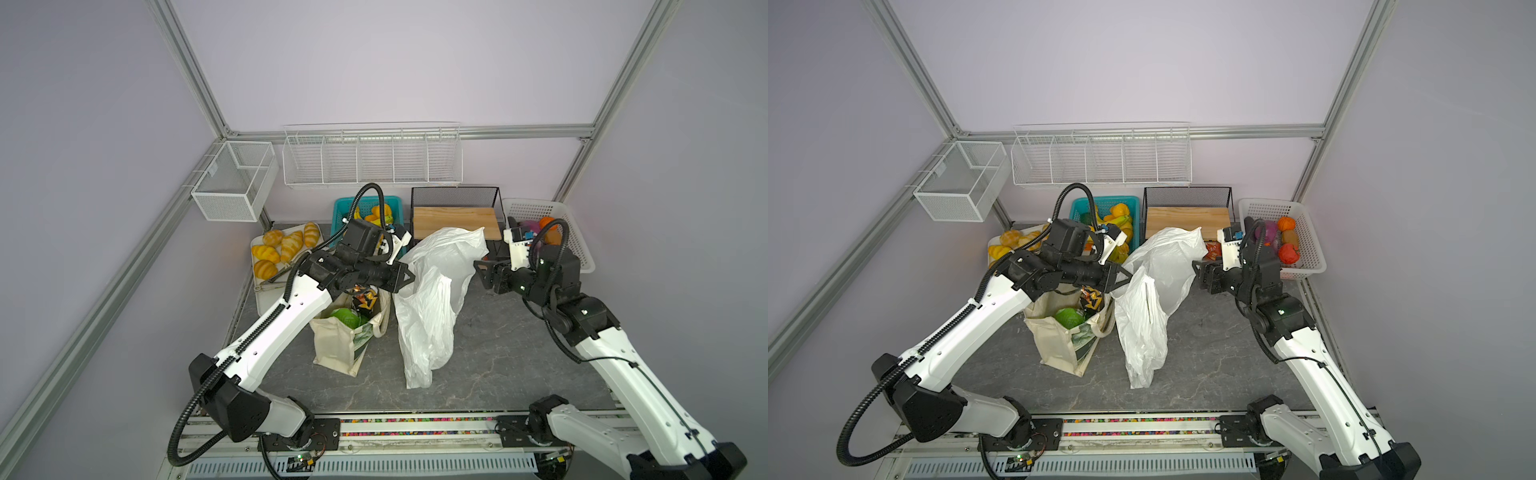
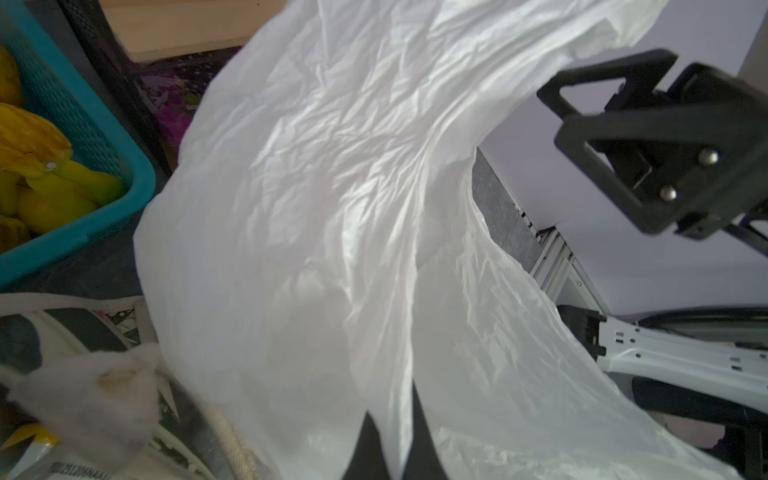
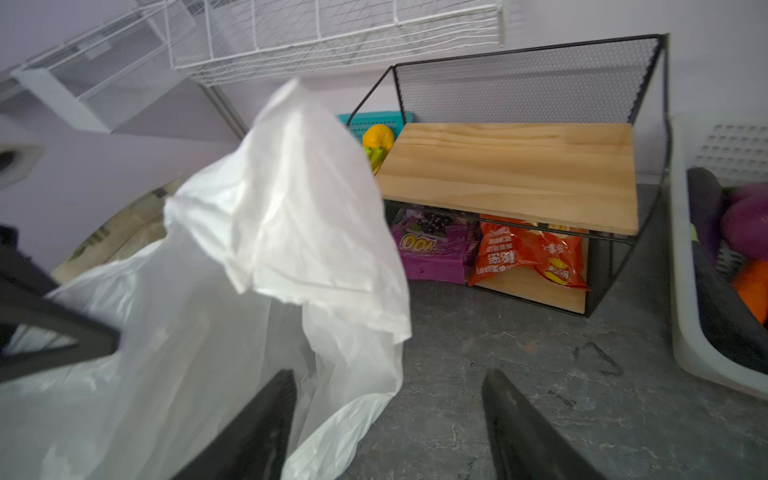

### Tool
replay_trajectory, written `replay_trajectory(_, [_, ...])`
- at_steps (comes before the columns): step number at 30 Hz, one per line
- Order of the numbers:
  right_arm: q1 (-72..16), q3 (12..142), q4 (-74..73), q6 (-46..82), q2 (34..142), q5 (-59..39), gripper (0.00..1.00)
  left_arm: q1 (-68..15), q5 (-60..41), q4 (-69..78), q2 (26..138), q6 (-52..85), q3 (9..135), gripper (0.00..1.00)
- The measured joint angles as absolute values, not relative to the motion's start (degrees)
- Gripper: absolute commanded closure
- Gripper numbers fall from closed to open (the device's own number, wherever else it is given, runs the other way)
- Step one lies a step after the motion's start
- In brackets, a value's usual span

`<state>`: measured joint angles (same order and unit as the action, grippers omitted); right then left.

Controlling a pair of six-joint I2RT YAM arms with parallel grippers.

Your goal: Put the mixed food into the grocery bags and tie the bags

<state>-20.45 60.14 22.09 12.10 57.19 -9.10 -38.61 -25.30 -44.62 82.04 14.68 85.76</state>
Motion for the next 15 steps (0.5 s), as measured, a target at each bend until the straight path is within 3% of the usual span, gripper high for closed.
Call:
replay_trajectory(5, [-20.51, 57.12, 25.43, 10.94, 55.16, -17.61, 0.10, -38.09, -22.28, -40.27, 80.93, 20.14, 82.06, 1.00])
replay_trajectory(8, [-20.62, 55.53, 28.25, 12.47, 52.82, -16.91, 0.08, -37.95, -21.89, -38.30, 80.42, 22.04, 80.53, 1.00])
replay_trajectory(10, [-20.60, 53.95, 28.32, 15.62, 52.05, -16.08, 0.00, -37.93, -22.13, -36.91, 80.14, 22.94, 79.48, 1.00])
replay_trajectory(15, [-21.37, 51.55, 21.65, 26.15, 55.99, -18.79, 0.06, -37.93, -22.59, -35.53, 80.03, 23.81, 78.50, 1.00])
